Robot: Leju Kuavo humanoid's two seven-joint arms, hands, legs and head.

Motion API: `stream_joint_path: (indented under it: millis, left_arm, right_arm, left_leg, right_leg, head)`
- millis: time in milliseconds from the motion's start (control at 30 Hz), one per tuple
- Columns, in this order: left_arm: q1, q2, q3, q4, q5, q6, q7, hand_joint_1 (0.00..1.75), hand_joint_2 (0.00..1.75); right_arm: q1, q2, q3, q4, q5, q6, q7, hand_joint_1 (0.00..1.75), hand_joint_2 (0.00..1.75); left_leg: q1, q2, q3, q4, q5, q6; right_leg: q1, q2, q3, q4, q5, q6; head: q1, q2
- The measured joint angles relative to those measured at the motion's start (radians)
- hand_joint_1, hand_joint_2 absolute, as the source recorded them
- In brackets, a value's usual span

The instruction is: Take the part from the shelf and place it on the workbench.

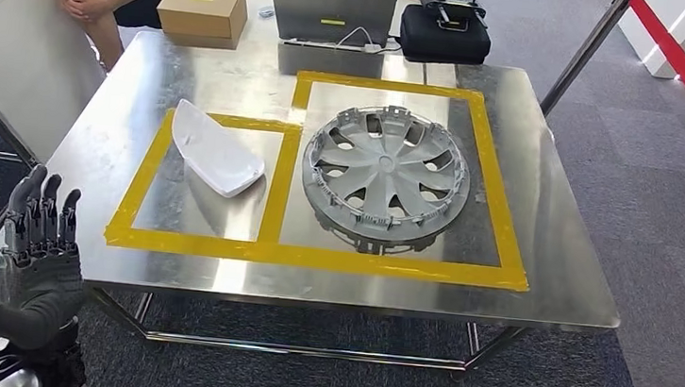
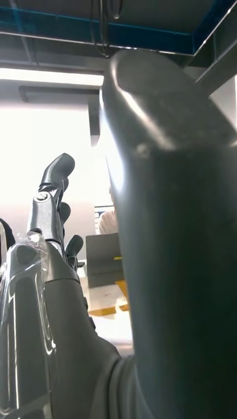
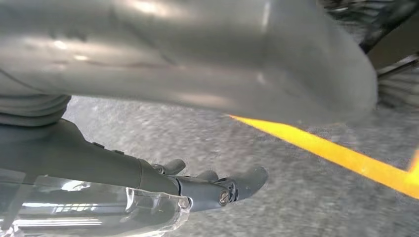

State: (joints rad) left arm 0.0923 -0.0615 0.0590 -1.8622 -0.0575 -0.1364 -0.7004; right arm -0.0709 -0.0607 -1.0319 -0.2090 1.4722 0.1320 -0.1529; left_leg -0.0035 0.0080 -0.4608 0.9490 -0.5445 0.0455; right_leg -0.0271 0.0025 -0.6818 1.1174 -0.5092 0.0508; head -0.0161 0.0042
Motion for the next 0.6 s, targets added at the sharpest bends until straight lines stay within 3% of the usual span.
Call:
stream_joint_path:
  millis: [33, 67, 100, 133, 167, 233, 300, 333, 400, 467, 567, 600]
  left_arm:
    - [0.004, 0.001, 0.0, 0.001, -0.001, 0.001, 0.0, 0.0, 0.0]
    - [0.009, 0.001, 0.0, 0.002, -0.001, 0.001, 0.0, 0.0, 0.0]
    - [0.012, 0.002, 0.0, 0.002, -0.002, 0.002, 0.0, 0.0, 0.0]
    - [0.015, 0.002, 0.0, 0.003, -0.003, 0.005, 0.0, 0.0, 0.0]
    - [0.016, 0.004, 0.0, 0.004, -0.005, 0.008, 0.0, 0.0, 0.0]
    - [0.017, 0.006, 0.0, 0.007, -0.008, 0.018, 0.0, 0.0, 0.0]
    - [0.016, 0.01, 0.0, 0.011, -0.011, 0.026, 0.0, 0.0, 0.0]
    - [0.016, 0.012, 0.0, 0.014, -0.012, 0.03, 0.0, 0.0, 0.0]
    - [0.016, 0.017, 0.0, 0.022, -0.013, 0.035, 0.0, 0.0, 0.0]
    - [0.016, 0.021, 0.0, 0.034, -0.015, 0.037, 0.0, 0.0, 0.0]
    - [0.018, 0.026, 0.001, 0.064, -0.023, 0.033, 0.0, 0.0, 0.0]
    - [0.019, 0.027, 0.001, 0.076, -0.027, 0.031, 0.0, 0.0, 0.0]
  right_arm:
    - [0.0, 0.0, 0.0, 0.0, 0.001, -0.001, -0.002, 0.0, 0.0]
    - [0.0, -0.001, 0.0, 0.0, 0.002, -0.003, -0.004, 0.0, 0.0]
    - [0.0, -0.001, 0.0, 0.0, 0.004, -0.004, -0.006, 0.0, 0.0]
    - [0.0, -0.001, 0.0, 0.0, 0.005, -0.005, -0.007, 0.0, 0.0]
    - [0.0, -0.001, 0.001, 0.0, 0.007, -0.006, -0.009, 0.0, 0.0]
    - [-0.002, -0.004, 0.002, 0.0, 0.008, -0.008, -0.013, 0.0, 0.0]
    - [-0.007, -0.008, 0.004, 0.0, 0.008, -0.01, -0.017, 0.0, 0.0]
    - [-0.009, -0.009, 0.004, 0.0, 0.008, -0.01, -0.019, 0.0, 0.0]
    - [-0.01, -0.011, 0.004, 0.0, 0.007, -0.009, -0.02, 0.0, 0.0]
    - [-0.01, -0.011, 0.004, 0.0, 0.007, -0.008, -0.02, 0.0, 0.0]
    - [-0.01, -0.01, 0.004, 0.0, 0.007, -0.005, -0.02, 0.0, 0.0]
    - [-0.01, -0.01, 0.004, 0.0, 0.007, -0.004, -0.02, 0.0, 0.0]
  left_leg:
    - [-0.002, 0.001, -0.014, 0.001, 0.011, 0.004]
    - [-0.004, 0.002, -0.028, 0.002, 0.022, 0.005]
    - [-0.006, 0.004, -0.041, 0.003, 0.032, 0.006]
    - [-0.008, 0.004, -0.053, 0.005, 0.041, 0.006]
    - [-0.01, 0.005, -0.064, 0.008, 0.049, 0.005]
    - [-0.013, 0.005, -0.083, 0.019, 0.061, 0.001]
    - [-0.014, 0.006, -0.099, 0.031, 0.071, -0.007]
    - [-0.014, 0.008, -0.105, 0.034, 0.077, -0.013]
    - [-0.013, 0.008, -0.115, 0.038, 0.086, -0.025]
    - [-0.01, 0.002, -0.131, 0.07, 0.044, -0.04]
    - [-0.001, -0.003, -0.175, 0.229, -0.088, -0.056]
    - [0.001, -0.003, -0.183, 0.278, -0.103, -0.058]
  right_leg:
    - [0.001, 0.0, -0.015, 0.068, -0.053, 0.002]
    - [0.001, 0.0, -0.025, 0.131, -0.085, 0.003]
    - [0.002, 0.0, -0.024, 0.175, -0.094, 0.003]
    - [0.002, 0.0, -0.008, 0.187, -0.08, 0.001]
    - [0.003, 0.0, 0.026, 0.161, -0.054, -0.002]
    - [0.007, -0.001, 0.136, 0.021, -0.016, -0.014]
    - [0.013, -0.001, 0.219, -0.108, -0.023, -0.023]
    - [0.016, -0.002, 0.232, -0.137, -0.032, -0.026]
    - [0.016, -0.003, 0.223, -0.147, -0.028, -0.035]
    - [0.011, -0.006, 0.204, -0.15, -0.01, -0.049]
    - [0.009, -0.009, 0.164, -0.149, 0.021, -0.058]
    - [0.009, -0.009, 0.148, -0.146, 0.032, -0.057]
  head:
    - [0.002, 0.0]
    - [0.002, 0.0]
    - [0.002, 0.0]
    - [0.003, 0.0]
    - [0.003, 0.0]
    - [0.003, 0.0]
    - [0.002, 0.0]
    - [0.002, 0.0]
    - [0.002, 0.0]
    - [0.0, 0.0]
    - [-0.005, 0.0]
    - [-0.006, 0.0]
